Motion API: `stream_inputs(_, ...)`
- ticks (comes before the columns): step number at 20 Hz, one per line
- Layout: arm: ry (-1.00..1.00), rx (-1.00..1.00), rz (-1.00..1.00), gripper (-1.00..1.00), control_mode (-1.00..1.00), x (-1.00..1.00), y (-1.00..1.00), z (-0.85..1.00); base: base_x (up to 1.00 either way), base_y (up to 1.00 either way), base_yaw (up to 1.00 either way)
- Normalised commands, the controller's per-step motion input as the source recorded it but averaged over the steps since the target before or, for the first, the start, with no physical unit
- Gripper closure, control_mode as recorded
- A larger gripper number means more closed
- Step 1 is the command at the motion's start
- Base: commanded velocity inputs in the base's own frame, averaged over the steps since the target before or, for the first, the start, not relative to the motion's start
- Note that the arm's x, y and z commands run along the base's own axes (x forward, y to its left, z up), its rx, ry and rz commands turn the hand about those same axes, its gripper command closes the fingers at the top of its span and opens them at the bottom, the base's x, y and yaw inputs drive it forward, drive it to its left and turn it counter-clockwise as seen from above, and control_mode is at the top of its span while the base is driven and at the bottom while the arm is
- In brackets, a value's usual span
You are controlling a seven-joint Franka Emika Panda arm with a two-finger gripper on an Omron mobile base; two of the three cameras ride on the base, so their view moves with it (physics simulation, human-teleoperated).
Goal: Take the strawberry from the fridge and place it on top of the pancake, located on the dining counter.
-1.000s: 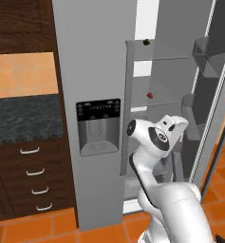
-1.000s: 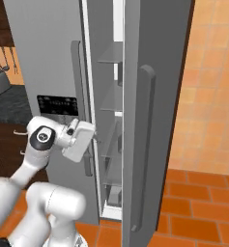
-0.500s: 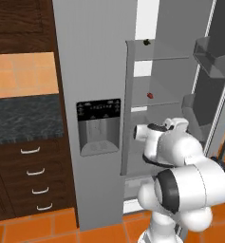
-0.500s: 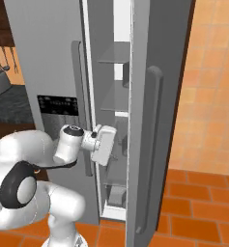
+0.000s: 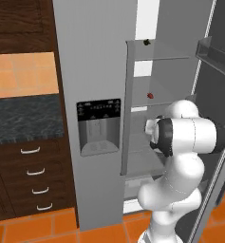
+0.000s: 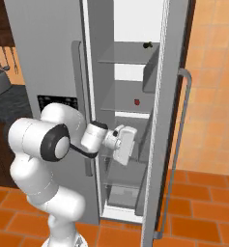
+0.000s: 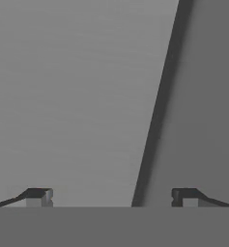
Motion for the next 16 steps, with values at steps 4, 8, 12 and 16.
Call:
stream_inputs(4, 0.00, 0.00, -0.05, -1.00, -1.00, 0.00, -0.70, 0.00, 0.00, 0.00, 0.00)
stream_inputs(8, -0.01, 0.04, -0.02, -1.00, -1.00, 0.00, -0.65, 0.00, 0.00, 0.00, 0.00)
stream_inputs(12, -0.02, 0.09, 0.00, -1.00, -1.00, -0.01, -0.19, 0.00, 0.00, 0.00, 0.00)
stream_inputs(16, -0.11, 0.21, 0.00, -1.00, -1.00, -0.05, 0.49, 0.06, 0.00, 0.00, 0.00)
